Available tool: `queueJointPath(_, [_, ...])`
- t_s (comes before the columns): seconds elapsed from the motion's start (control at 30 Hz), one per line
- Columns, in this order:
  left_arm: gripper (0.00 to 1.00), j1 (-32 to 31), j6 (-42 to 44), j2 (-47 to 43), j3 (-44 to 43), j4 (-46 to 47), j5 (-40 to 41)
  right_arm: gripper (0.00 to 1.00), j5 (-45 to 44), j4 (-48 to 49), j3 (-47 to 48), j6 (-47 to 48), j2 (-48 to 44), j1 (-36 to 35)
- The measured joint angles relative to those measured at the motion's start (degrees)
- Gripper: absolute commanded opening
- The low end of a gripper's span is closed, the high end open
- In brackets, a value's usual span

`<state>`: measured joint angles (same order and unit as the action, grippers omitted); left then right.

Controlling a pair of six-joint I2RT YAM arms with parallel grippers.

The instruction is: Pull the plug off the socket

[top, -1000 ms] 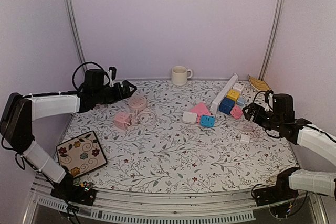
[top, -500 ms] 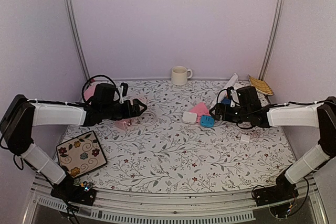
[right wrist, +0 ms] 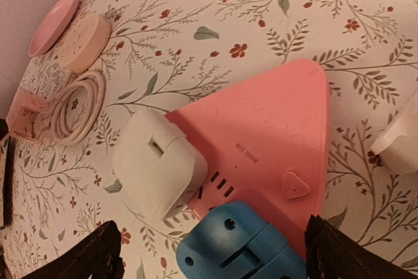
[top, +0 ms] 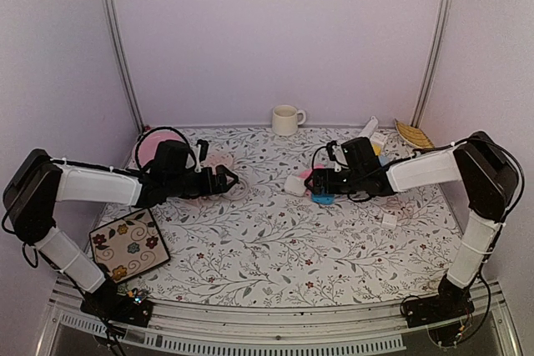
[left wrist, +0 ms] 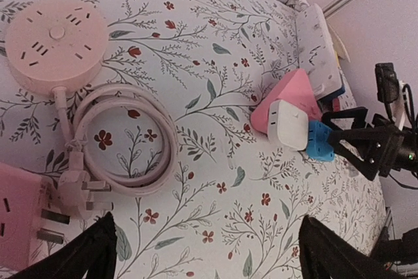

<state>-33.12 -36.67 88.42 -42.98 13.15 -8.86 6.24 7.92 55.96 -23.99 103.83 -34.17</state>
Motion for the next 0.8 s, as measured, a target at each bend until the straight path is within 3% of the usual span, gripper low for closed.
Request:
queueJointPath(0.33, [0.97,-0.02,-0.48,0.0,1.33,1.44,0.33,0.99,-4.83,-0.2,-0.02,-2.14,0.07,-14.51])
queueJointPath(0.8, [0.97,-0.04,-1.29,0.0,2.45,2.49,0.46,0.99,-27.85,-19.45,16.57,0.94,5.73,-18.25])
